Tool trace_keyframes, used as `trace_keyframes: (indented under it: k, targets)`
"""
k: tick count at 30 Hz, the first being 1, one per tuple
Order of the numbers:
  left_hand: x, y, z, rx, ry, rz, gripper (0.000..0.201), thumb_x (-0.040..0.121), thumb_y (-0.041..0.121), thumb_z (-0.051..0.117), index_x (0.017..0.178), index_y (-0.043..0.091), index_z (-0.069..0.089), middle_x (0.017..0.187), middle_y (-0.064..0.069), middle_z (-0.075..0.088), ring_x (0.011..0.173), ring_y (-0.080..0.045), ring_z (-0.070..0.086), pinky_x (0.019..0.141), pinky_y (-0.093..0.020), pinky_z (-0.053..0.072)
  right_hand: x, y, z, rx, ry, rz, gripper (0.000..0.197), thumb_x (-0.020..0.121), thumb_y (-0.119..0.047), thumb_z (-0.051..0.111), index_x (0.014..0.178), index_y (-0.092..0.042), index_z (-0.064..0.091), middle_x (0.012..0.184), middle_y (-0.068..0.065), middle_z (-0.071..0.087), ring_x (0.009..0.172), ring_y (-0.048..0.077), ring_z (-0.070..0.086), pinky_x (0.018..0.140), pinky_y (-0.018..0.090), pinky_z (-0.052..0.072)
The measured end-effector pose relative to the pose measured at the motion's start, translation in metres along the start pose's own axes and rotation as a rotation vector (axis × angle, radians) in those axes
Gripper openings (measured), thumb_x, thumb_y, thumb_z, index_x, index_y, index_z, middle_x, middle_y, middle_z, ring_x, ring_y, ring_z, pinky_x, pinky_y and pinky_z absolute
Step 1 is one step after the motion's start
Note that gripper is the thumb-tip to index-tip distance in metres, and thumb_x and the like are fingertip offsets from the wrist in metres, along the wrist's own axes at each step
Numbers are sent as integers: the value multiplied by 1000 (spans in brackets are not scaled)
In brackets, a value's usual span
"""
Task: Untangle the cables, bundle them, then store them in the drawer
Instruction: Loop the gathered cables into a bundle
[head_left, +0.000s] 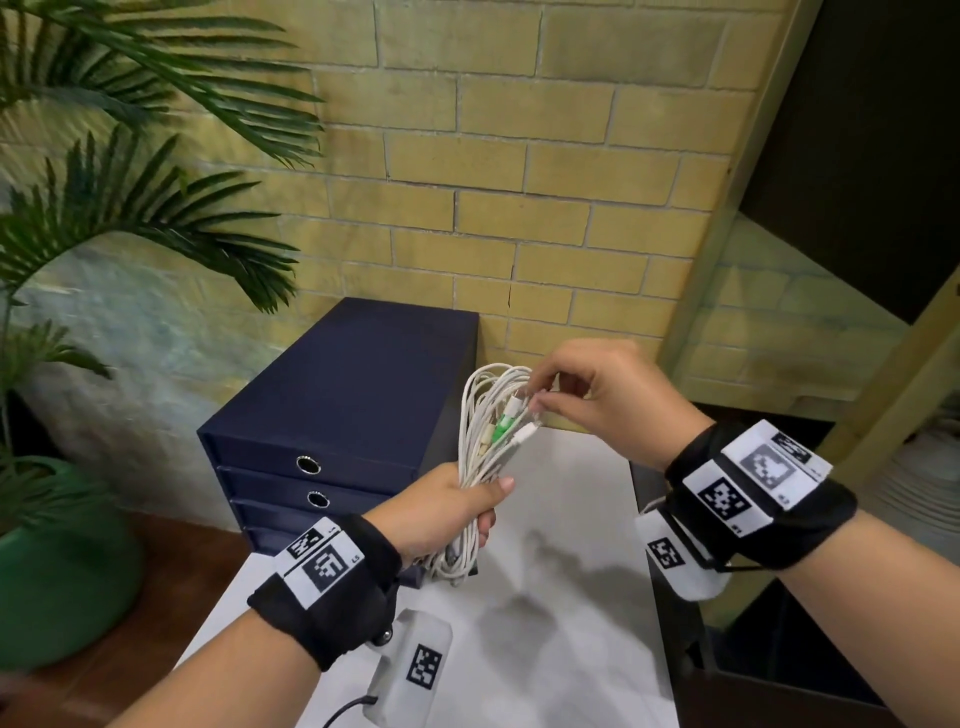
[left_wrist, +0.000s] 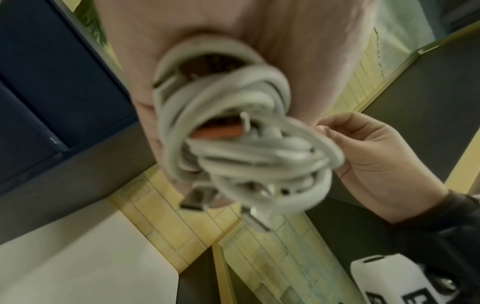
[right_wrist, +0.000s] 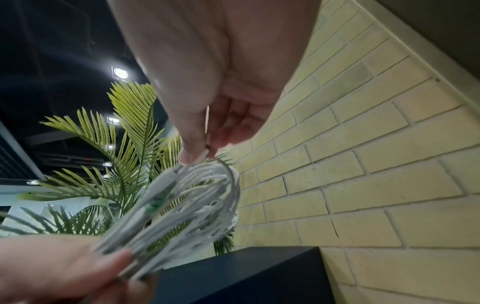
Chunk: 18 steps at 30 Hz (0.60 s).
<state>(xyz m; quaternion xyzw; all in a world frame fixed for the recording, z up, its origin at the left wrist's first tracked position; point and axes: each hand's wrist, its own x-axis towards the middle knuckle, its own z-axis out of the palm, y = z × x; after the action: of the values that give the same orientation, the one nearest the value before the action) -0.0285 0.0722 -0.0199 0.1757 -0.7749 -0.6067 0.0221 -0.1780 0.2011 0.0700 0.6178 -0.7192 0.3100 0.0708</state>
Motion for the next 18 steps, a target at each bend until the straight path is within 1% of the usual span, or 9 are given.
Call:
trace_keyframes:
  k: [3,5,7,9,11,12,14,16,18]
  targets:
    - [-2,4,3,-62,35,-35,39,98,30,50,62,13,50,48,3,51,44,-13,51,52,-23,43,-5,0,5,-149,176,-25,26,76,-29,75,94,-15,62,88,-8,51,79,9,45,72,25,41]
    - [-2,4,3,-81,84,-61,36,98,26,50,64,12,49,47,2,51,44,-14,49,54,-25,42,-12,-11,9,-192,197,-131,40,80,-38,70,110,-15,57,104,-1,53,97,15,47,85,28,41]
    - [-2,6,2,-112,104,-89,31,97,21,50,67,11,49,46,2,51,44,-15,48,56,-29,40,-17,-21,18,-328,21,-297,61,81,-50,63,130,-18,46,131,5,50,124,23,43,103,36,36]
    - [-5,10,3,-71,65,-91,31,95,24,53,66,12,51,48,1,52,48,-19,48,61,-35,39,-18,-21,27,-573,-240,-414,86,75,-55,65,144,-24,25,154,1,27,144,26,20,115,45,20]
    - [-9,17,6,44,-17,-62,34,92,26,58,61,11,52,50,-1,53,51,-20,49,61,-34,40,-13,-12,30,-734,-389,-458,104,66,-51,75,148,-26,15,159,-2,13,148,27,5,117,51,10]
    - [-10,20,7,90,-53,-43,34,92,24,59,61,12,51,50,1,53,49,-17,49,59,-30,41,-10,-9,29,-781,-415,-481,107,62,-47,78,147,-26,17,159,-2,15,148,28,4,116,53,8]
    - [-14,25,8,121,-106,-25,31,92,21,59,62,14,51,49,5,51,45,-11,49,55,-25,41,-5,-7,27,-849,-411,-542,94,61,-39,79,141,-24,32,153,-1,33,147,30,13,114,54,10]
    - [-16,27,8,129,-144,-14,30,91,22,60,64,15,50,50,5,50,46,-12,49,56,-27,40,-1,-5,26,-873,-336,-632,57,72,-32,67,124,-23,47,136,-1,52,144,29,24,114,52,13]
    - [-18,26,8,134,-171,-10,32,90,23,61,62,15,48,51,5,50,48,-14,49,57,-29,39,1,-2,27,-860,-303,-678,34,76,-29,60,108,-21,49,116,-2,62,138,27,37,114,48,21]
